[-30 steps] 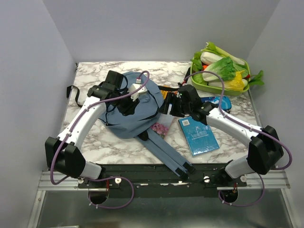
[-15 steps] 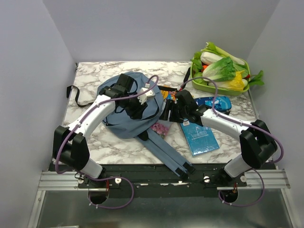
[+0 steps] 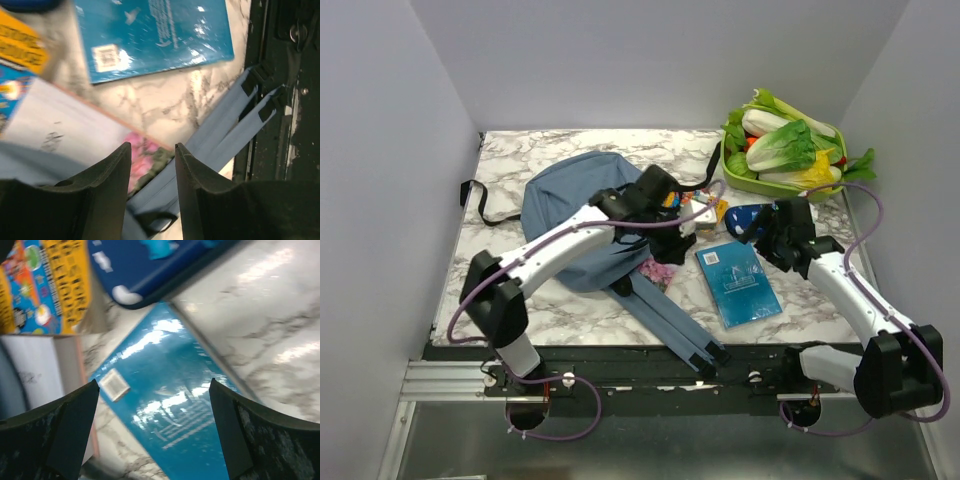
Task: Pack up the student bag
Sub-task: Move the book to the center of the board.
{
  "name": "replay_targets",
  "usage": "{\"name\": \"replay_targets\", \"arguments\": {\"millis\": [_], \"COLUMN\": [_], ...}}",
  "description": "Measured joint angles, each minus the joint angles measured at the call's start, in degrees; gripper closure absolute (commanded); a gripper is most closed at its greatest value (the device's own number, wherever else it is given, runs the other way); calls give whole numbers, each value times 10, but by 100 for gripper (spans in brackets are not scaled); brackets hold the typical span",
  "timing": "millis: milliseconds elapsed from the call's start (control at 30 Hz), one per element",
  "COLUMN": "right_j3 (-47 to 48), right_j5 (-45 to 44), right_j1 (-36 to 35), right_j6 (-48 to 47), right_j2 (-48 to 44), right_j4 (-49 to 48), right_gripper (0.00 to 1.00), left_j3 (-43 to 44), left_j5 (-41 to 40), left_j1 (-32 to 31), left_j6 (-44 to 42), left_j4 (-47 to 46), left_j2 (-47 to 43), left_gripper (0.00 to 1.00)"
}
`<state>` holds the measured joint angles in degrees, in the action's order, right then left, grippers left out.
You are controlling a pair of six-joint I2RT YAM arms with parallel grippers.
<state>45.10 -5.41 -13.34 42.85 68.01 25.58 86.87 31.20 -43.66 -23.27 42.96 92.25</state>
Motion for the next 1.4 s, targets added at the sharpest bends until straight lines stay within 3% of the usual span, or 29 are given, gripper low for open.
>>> {"name": "replay_targets", "arguments": {"millis": [133, 400, 667, 833, 1400], "right_j3": [-30, -65, -67, -74, -205], "right_j5": [-24, -26, 43, 92, 184], "right_j1": [55, 127, 129, 130, 137], "right_j6": [-5, -23, -53, -74, -67], "right_j2": [-18, -8, 78, 82, -50], "right_j4": [32, 40, 5, -14, -136], "right_gripper": [0, 0, 0, 0, 1], "left_j3": [-33, -21, -12, -22, 50], "left_j5": [3, 3, -47, -86, -158], "left_j1": [-40, -51, -92, -97, -92], "left_j6": [31, 113, 122, 122, 140], "left_j4": [-31, -97, -143, -146, -125], "left_j2": [71, 143, 198, 231, 303], "left_gripper": [55, 57, 64, 65, 64]}}
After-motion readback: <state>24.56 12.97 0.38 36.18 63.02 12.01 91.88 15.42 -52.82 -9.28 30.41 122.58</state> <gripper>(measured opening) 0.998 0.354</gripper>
